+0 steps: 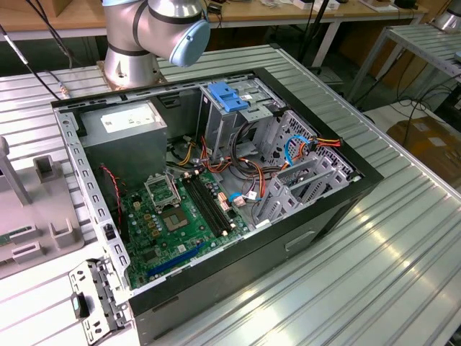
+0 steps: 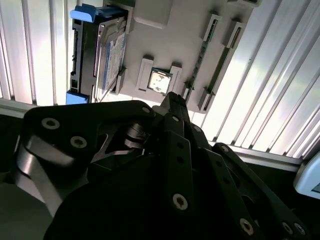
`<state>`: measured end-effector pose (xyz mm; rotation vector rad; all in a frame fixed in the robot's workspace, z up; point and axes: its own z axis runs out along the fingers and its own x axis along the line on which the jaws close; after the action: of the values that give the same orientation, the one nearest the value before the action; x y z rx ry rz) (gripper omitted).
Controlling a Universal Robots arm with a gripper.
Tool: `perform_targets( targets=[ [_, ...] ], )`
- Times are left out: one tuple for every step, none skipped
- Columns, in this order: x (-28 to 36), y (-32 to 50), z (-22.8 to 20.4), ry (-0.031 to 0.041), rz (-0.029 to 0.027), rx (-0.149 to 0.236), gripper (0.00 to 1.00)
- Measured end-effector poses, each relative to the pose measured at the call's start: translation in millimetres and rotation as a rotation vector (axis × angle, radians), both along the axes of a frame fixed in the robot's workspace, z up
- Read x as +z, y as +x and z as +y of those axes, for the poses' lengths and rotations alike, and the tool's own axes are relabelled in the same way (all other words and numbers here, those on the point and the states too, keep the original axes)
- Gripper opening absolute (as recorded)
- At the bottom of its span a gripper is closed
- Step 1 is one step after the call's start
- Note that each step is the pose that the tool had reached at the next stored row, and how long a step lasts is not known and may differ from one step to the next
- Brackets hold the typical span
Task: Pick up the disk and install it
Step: 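Pick up the disk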
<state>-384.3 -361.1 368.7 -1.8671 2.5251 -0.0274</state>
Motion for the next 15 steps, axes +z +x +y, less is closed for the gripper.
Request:
perform_targets(
  targets=[
    [0.0,0.0,0.0,0.0000,0.0000,0.004,0.11],
    [0.0,0.0,0.0,-0.0001,0.0000,0.009,0.11],
    [0.0,0.0,0.0,0.0001,0.0000,0.017,0.11],
    [0.0,0.0,0.0,0.0001,0.0000,0.022,0.11],
    [0.0,0.0,0.0,0.0000,0.0001,0.028,0.11],
    [0.0,0.0,0.0,0.0000,0.0000,0.036,0.11],
    [0.0,0.1,-0.1,0.0000,0.0000,0.043,0.11],
    [0.0,0.0,-0.1,0.0000,0.0000,0.051,0.11],
    [0.0,0.1,0.0,0.0000,0.0000,0.060,0.11],
    [0.0,0.0,0.0,0.0000,0.0000,0.069,0.11],
    [0.0,0.0,0.0,0.0000,0.0000,0.078,0.11],
    [0.0,0.0,0.0,0.0000,0.0000,0.086,0.11],
    [0.0,0.0,0.0,0.0000,0.0000,0.094,0.11],
    [0.0,0.0,0.0,0.0000,0.0000,0.107,0.11],
    [0.0,0.0,0.0,0.0000,0.0000,0.120,0.11]
  ],
)
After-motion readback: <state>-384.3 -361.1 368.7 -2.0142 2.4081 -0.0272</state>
